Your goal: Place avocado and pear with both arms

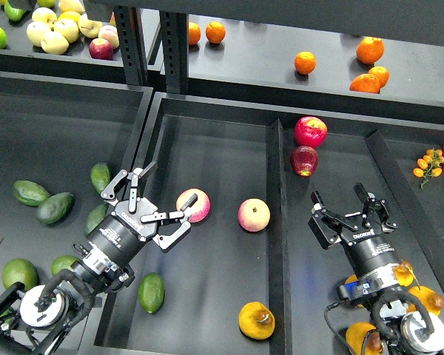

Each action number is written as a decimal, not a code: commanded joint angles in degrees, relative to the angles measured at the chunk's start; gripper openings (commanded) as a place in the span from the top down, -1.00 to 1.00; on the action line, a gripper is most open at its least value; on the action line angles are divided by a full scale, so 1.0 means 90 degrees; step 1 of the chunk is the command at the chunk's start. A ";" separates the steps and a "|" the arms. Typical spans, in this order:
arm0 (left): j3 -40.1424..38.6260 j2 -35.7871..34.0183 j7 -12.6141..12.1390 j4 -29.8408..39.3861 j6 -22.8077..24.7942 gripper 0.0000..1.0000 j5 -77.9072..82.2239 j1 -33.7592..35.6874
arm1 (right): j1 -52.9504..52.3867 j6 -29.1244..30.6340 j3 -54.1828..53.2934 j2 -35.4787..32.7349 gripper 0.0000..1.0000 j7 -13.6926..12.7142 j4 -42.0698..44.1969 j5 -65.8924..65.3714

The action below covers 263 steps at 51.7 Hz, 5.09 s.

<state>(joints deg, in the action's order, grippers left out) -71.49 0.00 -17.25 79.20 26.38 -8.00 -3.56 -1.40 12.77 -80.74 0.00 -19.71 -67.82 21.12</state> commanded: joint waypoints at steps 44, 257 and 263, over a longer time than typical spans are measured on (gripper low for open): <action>-0.0074 0.0000 -0.0066 -0.0119 -0.0011 -0.99 0.0000 -0.0181 | 0.0195 0.0085 0.0680 0.0000 -0.99 -0.0017 0.0055 -0.0052; 1.2806 0.0000 -0.1195 -0.2814 0.0180 -0.99 0.1758 0.9029 | -0.2637 -0.1771 0.0114 0.0000 -0.99 -0.0037 0.1041 -0.0003; 1.2806 0.0000 -0.1195 -0.2990 0.0180 -0.99 0.1758 0.8853 | -0.2637 -0.1771 0.0114 0.0000 -0.99 -0.0037 0.1041 -0.0003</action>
<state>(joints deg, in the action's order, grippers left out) 43.76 0.01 -28.00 53.64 27.99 7.82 77.66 -25.13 -3.18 -79.71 0.00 -20.05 -58.45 21.11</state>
